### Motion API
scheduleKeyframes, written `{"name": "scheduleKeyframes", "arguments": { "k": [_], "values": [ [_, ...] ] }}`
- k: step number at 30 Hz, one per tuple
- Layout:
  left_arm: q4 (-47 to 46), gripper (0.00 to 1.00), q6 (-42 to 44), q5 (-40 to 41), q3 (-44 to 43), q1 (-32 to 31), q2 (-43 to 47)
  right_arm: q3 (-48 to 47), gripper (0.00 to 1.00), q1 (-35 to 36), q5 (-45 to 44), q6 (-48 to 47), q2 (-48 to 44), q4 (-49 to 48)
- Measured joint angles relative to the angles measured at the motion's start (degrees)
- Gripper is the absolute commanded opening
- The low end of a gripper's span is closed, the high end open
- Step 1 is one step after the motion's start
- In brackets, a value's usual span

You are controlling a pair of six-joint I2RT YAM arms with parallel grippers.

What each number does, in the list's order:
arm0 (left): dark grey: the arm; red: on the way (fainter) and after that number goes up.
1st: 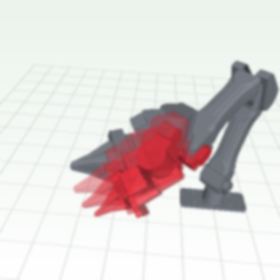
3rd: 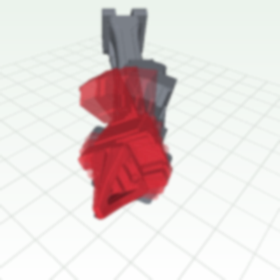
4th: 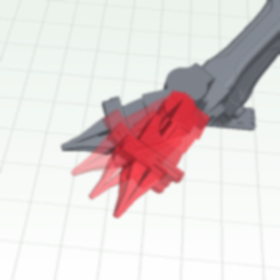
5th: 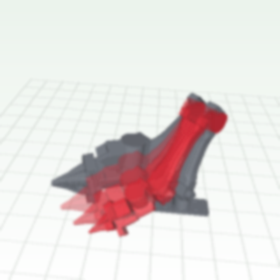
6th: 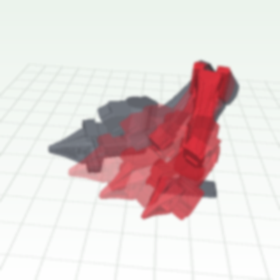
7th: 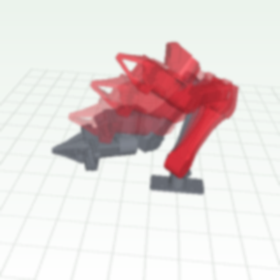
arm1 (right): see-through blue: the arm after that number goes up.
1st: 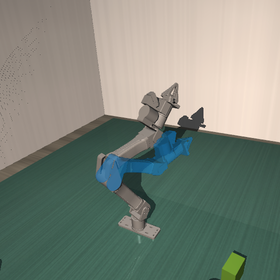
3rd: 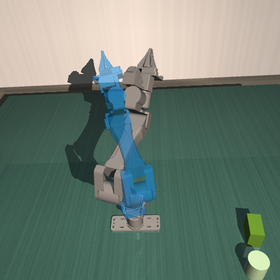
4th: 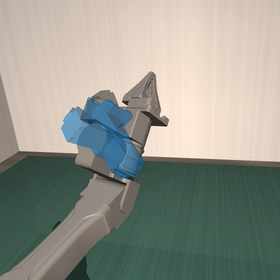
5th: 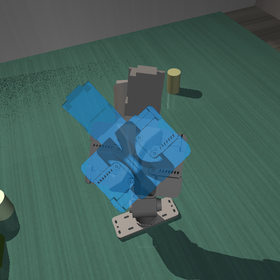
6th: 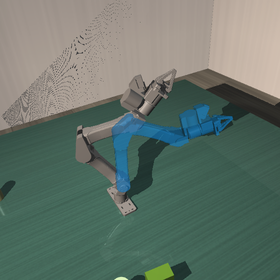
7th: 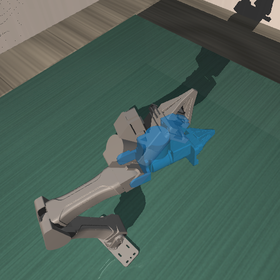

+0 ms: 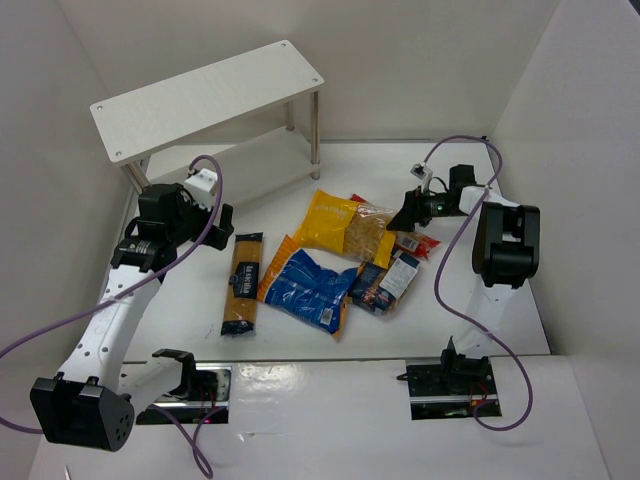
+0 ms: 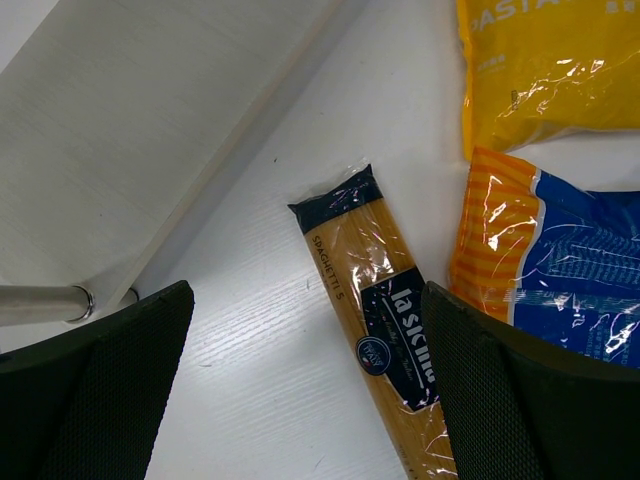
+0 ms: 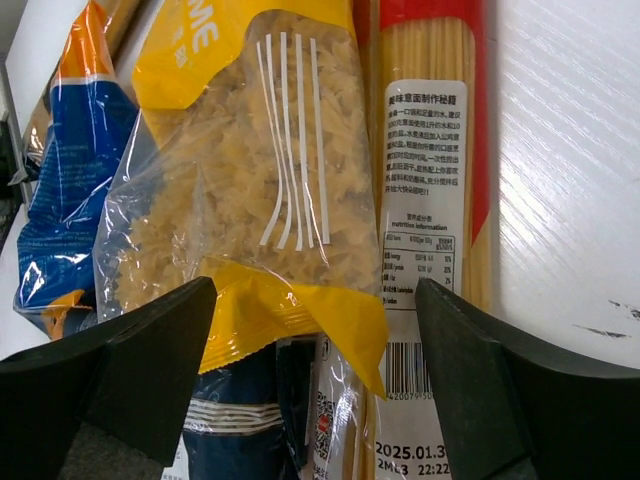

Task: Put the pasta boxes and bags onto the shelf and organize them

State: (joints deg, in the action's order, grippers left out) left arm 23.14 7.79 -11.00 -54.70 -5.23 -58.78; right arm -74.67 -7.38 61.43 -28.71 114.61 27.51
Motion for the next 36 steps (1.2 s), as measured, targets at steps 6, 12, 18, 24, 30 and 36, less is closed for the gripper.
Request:
{"name": "scheduleKeyframes", "arguments": {
  "k": [6, 12, 18, 24, 30, 36],
  "values": [
    [-0.02, 1.0, 0.0, -0.59, 0.0, 0.0, 0.0, 0.0, 0.82, 0.48, 1.4, -0.15, -0.04, 0.02],
    [-0.02, 1.0, 0.0, -0.85, 0.0, 0.0, 0.0, 0.0, 0.81, 0.79, 3.06, 0.13, -0.68, 0.63],
    [0.07, 1.0, 0.0, -1.11, 0.0, 0.0, 0.0, -0.04, 0.62, 2.84, 2.84, 0.09, -1.44, 1.36],
    [0.42, 1.0, 0.02, -1.29, 0.0, 0.0, 0.0, -1.25, 0.2, 7.56, 1.7, -0.74, -1.44, 3.13],
    [0.68, 1.0, 1.03, -1.53, 0.0, 0.0, 0.0, -2.38, 0.0, 11.43, -2.27, 0.11, -1.57, 3.58],
    [0.85, 1.0, 1.11, -1.53, 0.0, 0.0, 0.0, -2.47, 0.0, 18.12, -11.45, 5.31, -12.13, 3.17]
  ]
}}
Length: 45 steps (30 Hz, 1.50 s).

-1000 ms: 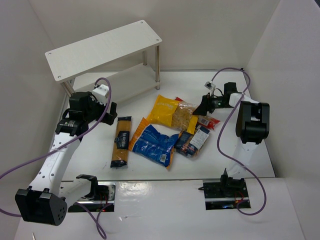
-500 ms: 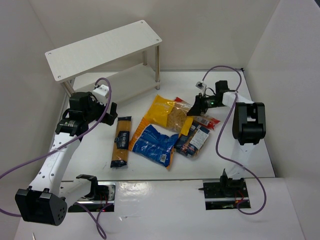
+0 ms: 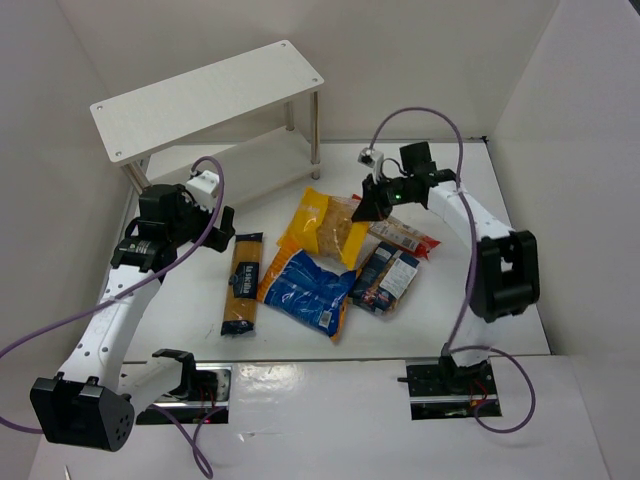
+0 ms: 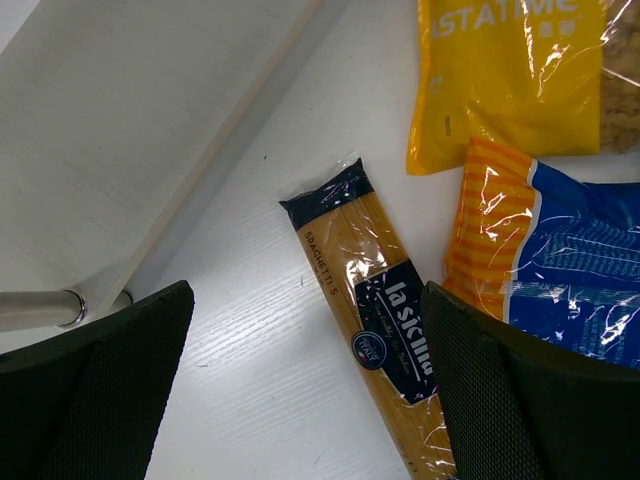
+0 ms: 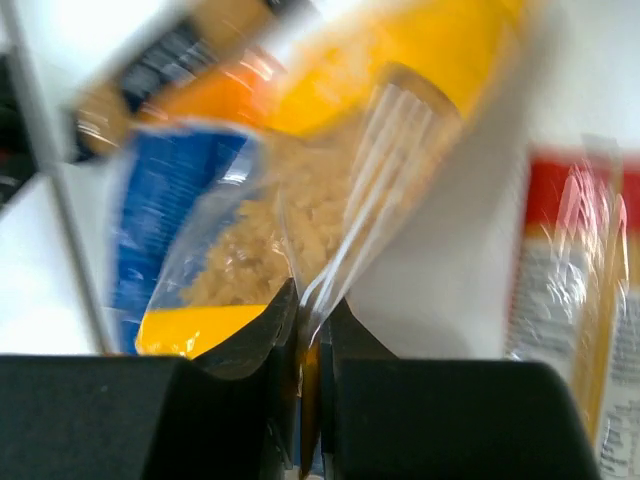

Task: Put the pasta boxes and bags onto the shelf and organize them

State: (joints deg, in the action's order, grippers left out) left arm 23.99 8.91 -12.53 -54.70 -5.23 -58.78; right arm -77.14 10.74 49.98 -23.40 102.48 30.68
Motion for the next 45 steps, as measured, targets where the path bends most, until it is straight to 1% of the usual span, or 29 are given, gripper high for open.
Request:
{"name": "scheduleKeyframes", "arguments": {
  "k": [2, 4, 6, 9, 20, 25, 30, 35, 37, 42, 45],
  "values": [
    [0.0, 1.0, 0.0, 0.02, 0.0, 0.0, 0.0, -1.73, 0.0, 2.8, 0.17, 2.19, -5.97, 0.72],
    [0.0, 1.0, 0.0, 0.04, 0.0, 0.0, 0.0, -5.16, 0.0, 4.79, 2.21, 4.39, -10.01, 0.76],
    [0.02, 1.0, 0.0, 0.04, 0.0, 0.0, 0.07, -7.69, 0.0, 4.83, 5.22, 6.88, -13.16, 0.09],
    [0.0, 1.0, 0.0, 0.02, 0.15, 0.0, 0.31, -8.07, 0.0, 3.82, 9.49, 10.38, -16.15, -1.14],
    [0.07, 1.0, 0.39, -1.4, 0.7, 0.0, 1.9, -8.63, 0.0, 4.96, 15.58, 16.61, -13.64, -0.46],
    [0.24, 1.0, 1.46, -2.19, 0.7, 0.63, 2.29, -12.81, 0.0, 6.08, 17.07, 18.67, -10.73, -0.66],
    [0.74, 1.0, 1.57, -2.6, 0.7, 4.46, 4.35, -22.71, 0.0, 7.28, 16.57, 19.32, -5.38, 0.5],
    [0.96, 1.0, 1.6, -2.84, 0.7, 9.14, 7.28, -35.54, 0.0, 9.7, 14.88, 19.1, 1.31, 4.2],
    [1.03, 1.0, 1.6, -2.95, 0.7, 10.49, 7.96, -41.42, 0.0, 10.43, 14.47, 19.15, 4.39, 5.97],
    [1.42, 1.0, 1.62, -3.61, 0.7, 12.31, 8.46, -59.6, 0.0, 11.5, 13.7, 19.56, 13.09, 10.23],
    [1.53, 1.0, 1.62, -4.09, 0.7, 12.68, 8.41, -66.79, 0.0, 12.04, 12.31, 19.32, 15.54, 12.48]
  ]
}}
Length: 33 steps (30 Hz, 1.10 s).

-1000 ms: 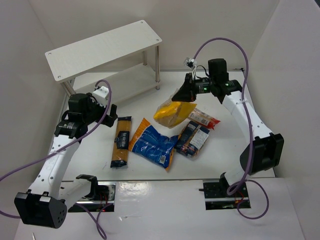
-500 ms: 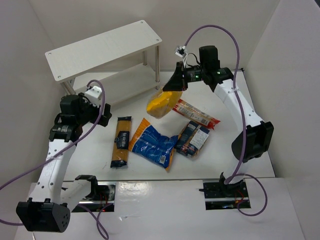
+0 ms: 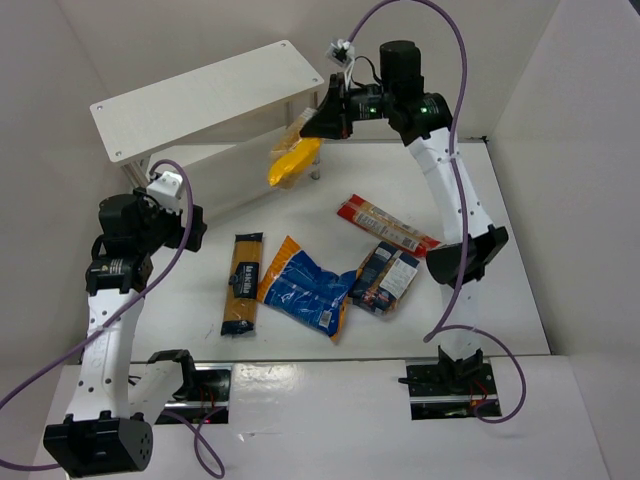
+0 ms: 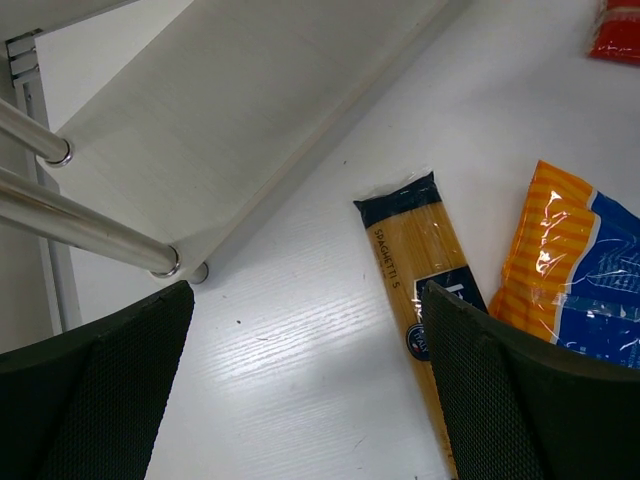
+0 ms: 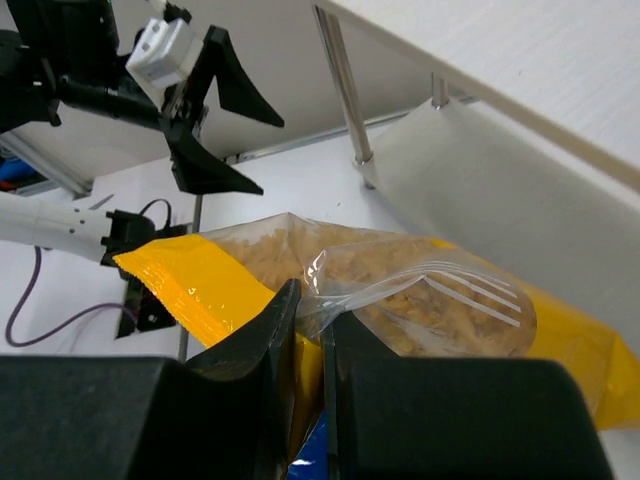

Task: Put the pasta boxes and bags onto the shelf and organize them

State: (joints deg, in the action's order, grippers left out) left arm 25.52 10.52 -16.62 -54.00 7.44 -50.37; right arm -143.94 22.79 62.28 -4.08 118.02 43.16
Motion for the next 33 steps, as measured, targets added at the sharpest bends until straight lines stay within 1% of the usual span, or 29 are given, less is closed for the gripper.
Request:
{"name": "scheduleKeyframes", "arguments": {
  "k": [2, 7, 12, 15, 17, 19, 26, 29, 33],
  "values": [
    [-0.02, 1.0, 0.0, -0.31, 0.0, 0.02, -0.11, -4.26, 0.0, 0.39, -0.83, -0.22, 0.94, 1.4],
    [0.07, 1.0, 0.07, -0.9, 0.02, 0.04, -0.79, -10.93, 0.0, 1.68, -3.82, -2.01, 1.09, 4.52],
    [0.22, 1.0, 0.22, -2.23, 0.02, 0.96, -0.96, -15.78, 0.0, 5.18, -7.26, -4.31, 1.29, 7.61],
    [0.42, 1.0, 0.33, -4.74, 0.02, 2.12, -0.96, -17.99, 0.0, 6.36, -7.08, -4.17, 1.84, 8.02],
    [0.83, 1.0, 1.03, -8.37, 0.02, 2.54, -0.96, -18.78, 0.0, 6.49, -5.64, -3.56, 2.4, 7.89],
    [1.57, 1.0, 2.21, -13.73, 0.02, 2.8, -0.96, -18.84, 0.0, 6.45, -3.96, -2.6, 3.1, 7.8],
    [4.07, 1.0, 7.78, -36.7, 0.02, 5.51, -2.67, -16.61, 0.0, 6.29, 1.25, 1.51, 5.18, 6.14],
    [4.15, 1.0, 9.25, -43.85, 0.02, 6.25, -3.98, -15.32, 0.0, 6.19, 3.61, 3.76, 5.25, 5.14],
    [3.96, 1.0, 12.04, -50.82, 0.02, 6.32, -5.57, -13.25, 0.0, 5.95, 8.13, 7.98, 5.25, 1.18]
  ]
}}
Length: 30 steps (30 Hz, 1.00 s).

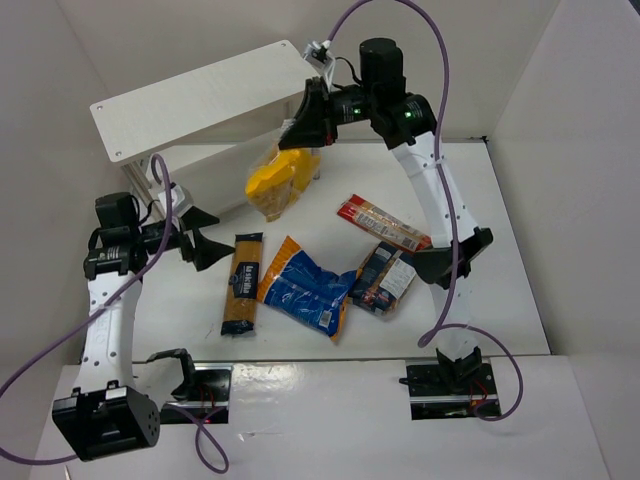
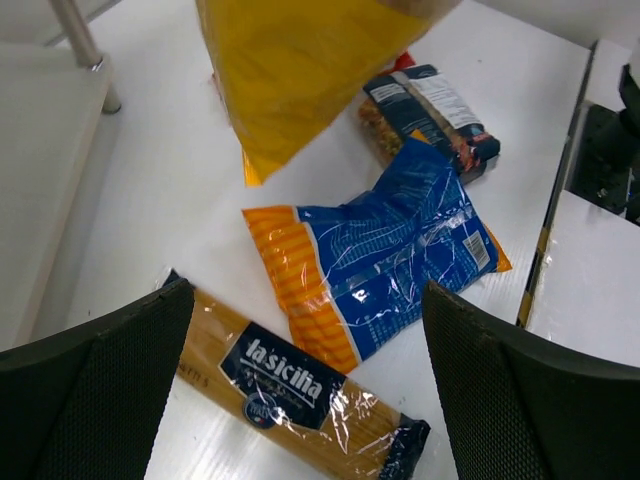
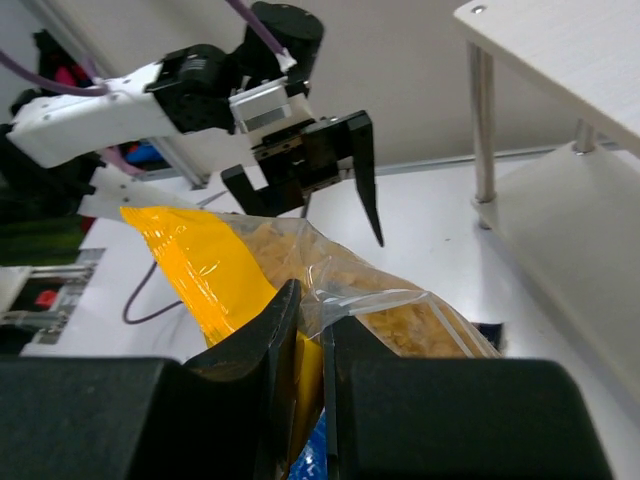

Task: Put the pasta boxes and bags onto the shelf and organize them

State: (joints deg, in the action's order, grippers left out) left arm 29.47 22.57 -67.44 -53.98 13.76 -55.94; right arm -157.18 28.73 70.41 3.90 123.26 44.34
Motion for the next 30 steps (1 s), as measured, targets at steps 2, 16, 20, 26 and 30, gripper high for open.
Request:
{"name": "scheduleKeyframes", "arguments": {
  "k": [2, 16, 20, 26, 30],
  "values": [
    [-0.66, 1.0, 1.64, -2.49, 0.0, 0.0, -1.16, 1.29, 0.0, 0.09, 1.64, 2.19, 0.0, -1.55],
    [-13.44, 1.0, 1.84, -4.9, -0.02, -1.9, -8.35, 2.71, 0.0, 3.08, 3.78, 10.32, 0.02, -8.02],
    [-18.58, 1.0, -2.01, -3.08, -0.02, -2.4, -9.64, 2.67, 0.0, 3.39, 3.48, 12.5, 0.7, -10.1],
    [-24.87, 1.0, -7.5, -0.44, 0.0, -2.4, -10.32, 2.54, 0.0, 3.56, 2.71, 16.33, 4.39, -13.55],
    [-26.84, 1.0, -9.49, -0.02, 0.0, -2.4, -10.49, 1.84, 0.0, 3.58, 1.55, 18.16, 7.58, -14.69]
  ]
}}
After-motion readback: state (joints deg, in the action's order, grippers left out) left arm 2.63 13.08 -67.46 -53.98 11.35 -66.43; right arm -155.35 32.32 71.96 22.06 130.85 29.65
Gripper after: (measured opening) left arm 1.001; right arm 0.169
